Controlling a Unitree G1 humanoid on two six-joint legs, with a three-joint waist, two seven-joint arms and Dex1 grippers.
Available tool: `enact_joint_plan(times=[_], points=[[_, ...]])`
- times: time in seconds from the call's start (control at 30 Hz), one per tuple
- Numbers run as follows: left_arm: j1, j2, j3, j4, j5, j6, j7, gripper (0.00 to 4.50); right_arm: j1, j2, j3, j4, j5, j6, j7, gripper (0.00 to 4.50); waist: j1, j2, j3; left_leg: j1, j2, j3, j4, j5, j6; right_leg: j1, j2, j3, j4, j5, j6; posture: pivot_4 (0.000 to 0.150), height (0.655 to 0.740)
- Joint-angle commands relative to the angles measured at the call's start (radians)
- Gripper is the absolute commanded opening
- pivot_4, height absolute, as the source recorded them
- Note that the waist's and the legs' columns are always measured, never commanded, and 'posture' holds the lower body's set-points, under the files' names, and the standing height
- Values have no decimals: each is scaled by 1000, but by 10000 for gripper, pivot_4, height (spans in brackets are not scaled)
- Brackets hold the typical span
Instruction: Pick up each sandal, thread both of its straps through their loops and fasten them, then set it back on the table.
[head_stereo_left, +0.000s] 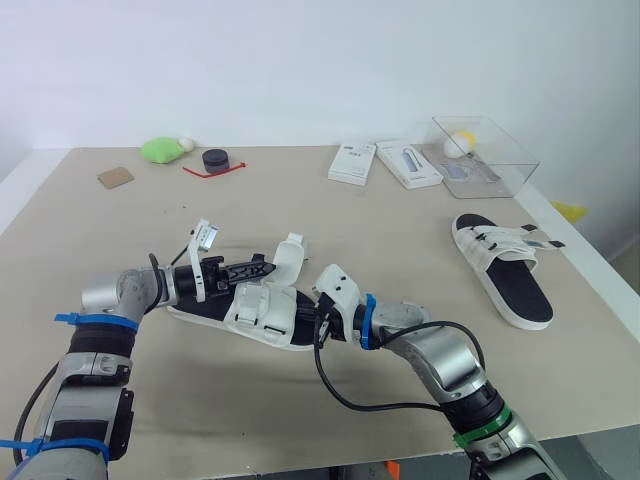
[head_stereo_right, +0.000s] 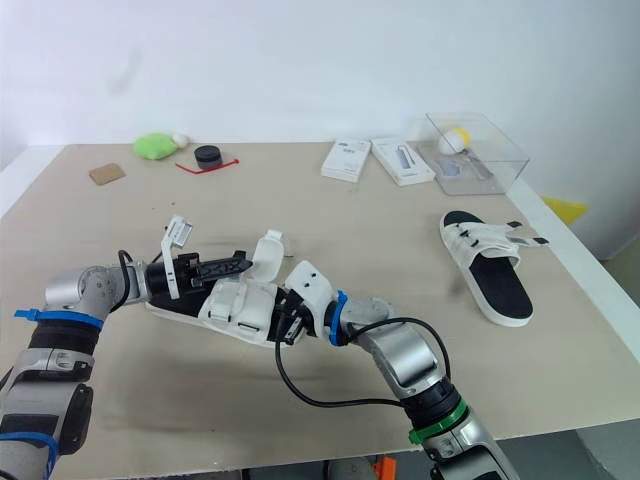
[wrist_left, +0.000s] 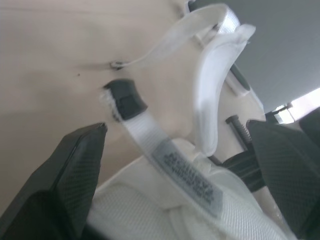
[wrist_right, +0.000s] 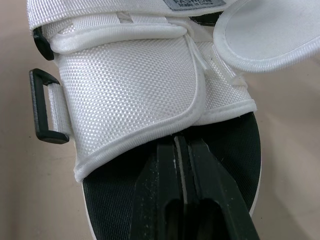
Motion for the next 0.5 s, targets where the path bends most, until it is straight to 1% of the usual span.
enact_joint_plan(times=[0.03,0.1,0.2,0.33,0.5], points=[[-25,22,-22,55,84,-89,-15,43975,9,-11,13,12,-6,26,1,0,0,0,0,0,0,0,0,0,0,0,0,0,0,0,0,1500,7400],[-49,19,-13,86,91,-106,-25,43975,7,-12,12,15,-7,24,2,0,0,0,0,0,0,-1,0,0,0,0,0,0,0,0,0,1500,7400],[-68,24,-36,131,146,-188,-39,43975,6,-12,11,15,-7,24,2,0,0,0,1,0,0,-1,0,0,0,-1,0,0,-1,0,0,1500,7400],[-101,28,-36,192,183,-251,-58,43975,7,-12,11,14,-8,25,2,0,0,1,1,0,0,-1,0,0,1,-2,1,0,0,0,0,1500,7400],[-96,38,-80,204,275,-371,-95,43975,5,-11,11,15,-9,24,3,0,0,1,1,0,0,-1,0,0,1,-2,1,0,0,0,0,1500,7400]])
